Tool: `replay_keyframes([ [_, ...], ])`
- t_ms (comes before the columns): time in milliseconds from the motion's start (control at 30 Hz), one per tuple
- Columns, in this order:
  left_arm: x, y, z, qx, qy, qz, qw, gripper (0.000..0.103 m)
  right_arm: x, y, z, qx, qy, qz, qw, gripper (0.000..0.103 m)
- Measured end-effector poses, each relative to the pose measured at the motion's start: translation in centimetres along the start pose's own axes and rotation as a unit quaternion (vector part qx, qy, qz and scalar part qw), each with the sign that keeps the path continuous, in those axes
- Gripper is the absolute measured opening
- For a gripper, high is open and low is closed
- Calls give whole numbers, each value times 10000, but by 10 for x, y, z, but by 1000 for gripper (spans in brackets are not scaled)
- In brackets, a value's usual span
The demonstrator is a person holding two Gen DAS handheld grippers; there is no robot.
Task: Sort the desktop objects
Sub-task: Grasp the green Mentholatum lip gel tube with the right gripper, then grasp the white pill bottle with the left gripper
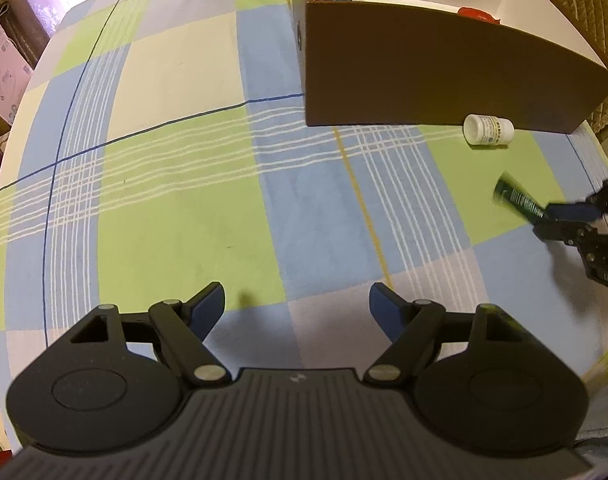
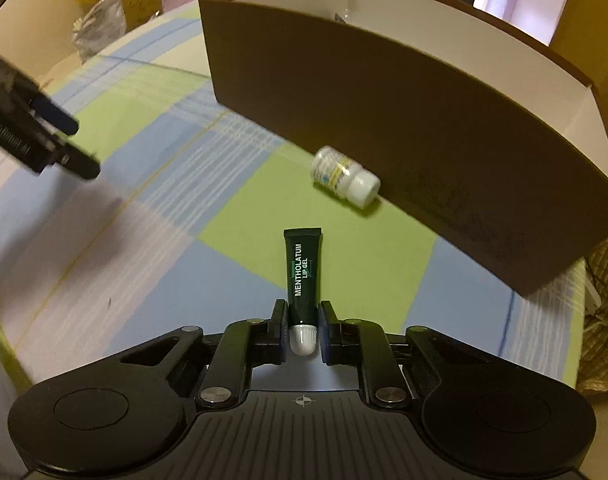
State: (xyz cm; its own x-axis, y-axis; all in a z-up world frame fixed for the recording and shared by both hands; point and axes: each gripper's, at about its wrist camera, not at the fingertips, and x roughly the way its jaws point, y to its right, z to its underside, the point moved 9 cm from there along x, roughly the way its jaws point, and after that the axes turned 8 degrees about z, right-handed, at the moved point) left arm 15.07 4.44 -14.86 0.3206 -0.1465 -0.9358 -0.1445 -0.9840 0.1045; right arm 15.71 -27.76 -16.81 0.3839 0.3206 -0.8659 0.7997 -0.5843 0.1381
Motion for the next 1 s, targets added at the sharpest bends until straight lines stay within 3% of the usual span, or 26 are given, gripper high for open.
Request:
replay_keyframes([
  [200,6,17,-8,82,103,118,9998,76,-18,43,40,769,-331,405,9957,17],
  [467,20,83,-36,511,509,472,9963,78,-37,101,79,1841,-444,737,9791,18],
  [700,40,142,-60,833,1108,502,9891,78,-43,111,82,2131,-306,634,9745,18],
  [1000,57,160,-89,646,1474,340,9864,80,-40,130,81,2177,-223,672,9735,18],
])
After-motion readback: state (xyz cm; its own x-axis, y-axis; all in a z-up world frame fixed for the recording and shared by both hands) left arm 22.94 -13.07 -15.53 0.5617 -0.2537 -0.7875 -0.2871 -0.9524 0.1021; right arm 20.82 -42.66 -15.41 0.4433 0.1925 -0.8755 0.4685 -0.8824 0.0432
